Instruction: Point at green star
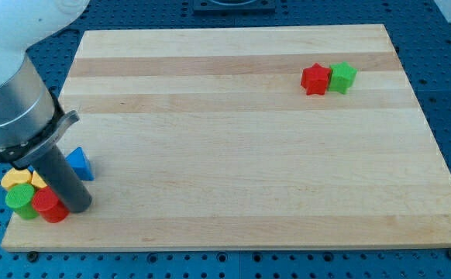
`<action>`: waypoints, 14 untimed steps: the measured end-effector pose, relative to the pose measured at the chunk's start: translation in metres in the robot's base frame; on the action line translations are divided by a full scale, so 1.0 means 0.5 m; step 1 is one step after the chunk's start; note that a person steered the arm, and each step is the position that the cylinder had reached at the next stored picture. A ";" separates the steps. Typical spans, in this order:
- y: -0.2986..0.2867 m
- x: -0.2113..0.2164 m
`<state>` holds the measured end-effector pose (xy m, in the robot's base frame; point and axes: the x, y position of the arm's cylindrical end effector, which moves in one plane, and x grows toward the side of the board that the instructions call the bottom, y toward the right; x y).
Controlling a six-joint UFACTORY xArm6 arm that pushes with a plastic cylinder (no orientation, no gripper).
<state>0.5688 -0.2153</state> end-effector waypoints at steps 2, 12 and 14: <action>0.040 0.001; 1.042 -0.188; 1.071 -0.189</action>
<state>0.4741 0.3200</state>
